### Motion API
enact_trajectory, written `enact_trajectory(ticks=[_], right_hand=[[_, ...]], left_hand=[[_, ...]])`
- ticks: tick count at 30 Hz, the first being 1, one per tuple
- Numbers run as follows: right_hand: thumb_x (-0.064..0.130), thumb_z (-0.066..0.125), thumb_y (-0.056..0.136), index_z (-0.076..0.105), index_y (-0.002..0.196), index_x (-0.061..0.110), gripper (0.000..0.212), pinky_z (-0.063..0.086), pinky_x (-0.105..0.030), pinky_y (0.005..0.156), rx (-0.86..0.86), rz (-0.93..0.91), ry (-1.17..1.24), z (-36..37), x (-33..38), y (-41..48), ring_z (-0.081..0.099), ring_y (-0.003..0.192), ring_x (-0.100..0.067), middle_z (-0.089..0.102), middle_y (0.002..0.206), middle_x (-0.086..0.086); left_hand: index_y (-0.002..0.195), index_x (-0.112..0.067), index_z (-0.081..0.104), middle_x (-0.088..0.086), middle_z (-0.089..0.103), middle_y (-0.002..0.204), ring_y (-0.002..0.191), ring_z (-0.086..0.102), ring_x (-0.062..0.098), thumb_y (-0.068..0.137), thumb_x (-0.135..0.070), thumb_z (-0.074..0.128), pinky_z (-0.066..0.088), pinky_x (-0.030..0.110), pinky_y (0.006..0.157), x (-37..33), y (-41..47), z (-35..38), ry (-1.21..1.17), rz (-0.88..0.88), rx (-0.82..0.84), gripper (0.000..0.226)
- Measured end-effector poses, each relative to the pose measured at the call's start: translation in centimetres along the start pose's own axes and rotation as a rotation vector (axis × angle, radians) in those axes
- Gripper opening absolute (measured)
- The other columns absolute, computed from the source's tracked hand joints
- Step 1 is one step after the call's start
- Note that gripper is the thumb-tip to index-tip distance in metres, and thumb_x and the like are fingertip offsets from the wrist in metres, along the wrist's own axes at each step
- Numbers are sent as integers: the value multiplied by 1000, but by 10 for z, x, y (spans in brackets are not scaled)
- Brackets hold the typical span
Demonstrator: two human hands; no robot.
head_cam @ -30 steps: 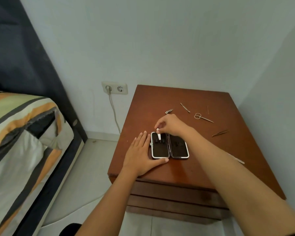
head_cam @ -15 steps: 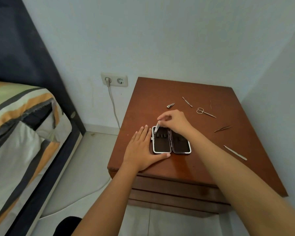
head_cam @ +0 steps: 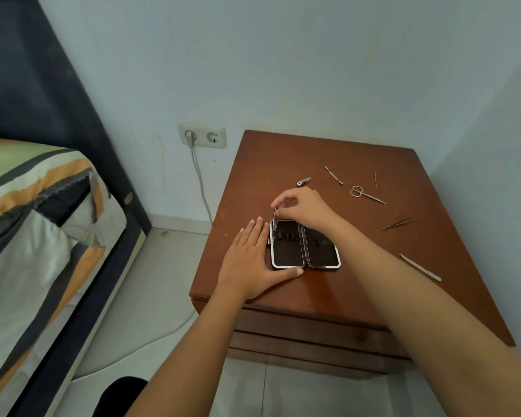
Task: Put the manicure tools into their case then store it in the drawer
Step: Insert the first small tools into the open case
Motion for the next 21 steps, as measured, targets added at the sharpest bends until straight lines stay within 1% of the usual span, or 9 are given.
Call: enact_trajectory(ticks=[4, 6, 7, 10, 12, 14, 18, 20, 21], right_hand=[[11, 64, 79, 73, 85, 18, 13, 37, 5, 57, -25, 6, 34, -1, 1, 0, 57, 71, -1, 64, 74, 6], [12, 64, 79, 73, 85, 19, 13, 40, 1, 59, -30, 4, 25, -4, 1, 0, 58, 74, -4, 65, 76, 4], [12, 64, 79, 73, 84, 20, 13, 42, -3, 61, -27, 6, 16, -6, 0, 0, 59, 76, -7, 66, 77, 2], [14, 68, 77, 73, 82, 23, 12, 48, -22, 75, 19, 34, -25, -5, -4, -3, 63, 84, -18, 71, 84, -8], [15, 69, 75, 74, 83, 23, 12, 50, -28, 80, 67, 44, -54, -2, -4, -7, 65, 87, -20, 72, 84, -8], [15, 69, 75, 75, 86, 22, 14, 51, -27, 81, 122, 20, -122, 3, 0, -12, 66, 85, -17, 70, 79, -1], [16, 67, 78, 74, 91, 20, 15, 51, -26, 80, 229, -32, -258, 5, 5, -15, 64, 81, -12, 67, 79, 5], [16, 68, 78, 73, 93, 19, 16, 50, -25, 79, 250, -53, -276, 1, 5, -11, 62, 77, -10, 67, 80, 4], [15, 68, 79, 73, 96, 18, 18, 50, -25, 81, 222, -56, -267, -4, 3, -6, 61, 77, -10, 67, 84, 2]], left_hand=[[149, -20, -1, -2, -2, 159, 145, -7, 11, 63, -90, 32, -7, 29, 116, 0, 1, 0, -1, -2, -1, 116], [149, -20, -1, -2, -2, 159, 145, -8, 11, 63, -89, 31, -7, 29, 116, 0, 0, 0, 3, 0, -3, 115], [149, -20, -1, -2, -2, 159, 145, -8, 11, 63, -89, 31, -7, 29, 116, 0, 0, 0, 4, 1, -4, 115], [149, -21, 0, -1, -1, 159, 145, -7, 11, 63, -89, 31, -7, 28, 115, -1, 0, -1, -2, 5, -11, 114], [149, -22, -1, -1, -1, 159, 145, -7, 11, 63, -89, 31, -7, 29, 115, -1, 0, -1, -6, 5, -12, 114], [150, -22, -1, -2, -1, 159, 145, -7, 11, 63, -90, 31, -6, 30, 116, 0, 1, 0, -10, 1, -10, 114], [150, -22, 0, -2, -1, 159, 145, -6, 10, 63, -90, 33, -5, 30, 117, 0, 0, 0, -25, -2, -7, 115], [149, -22, 0, -2, -1, 159, 145, -6, 11, 63, -89, 34, -5, 29, 116, -1, -1, -1, -27, 1, -9, 114], [149, -22, 0, -2, -1, 159, 145, -6, 11, 63, -88, 34, -6, 29, 115, -1, -1, -1, -23, 2, -13, 114]])
Point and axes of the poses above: each hand's wrist, its own y-axis towards the middle knuckle, its own z-axis out of the palm, x = y × z, the point moved 5 cm from there along y, towards the middle knuckle
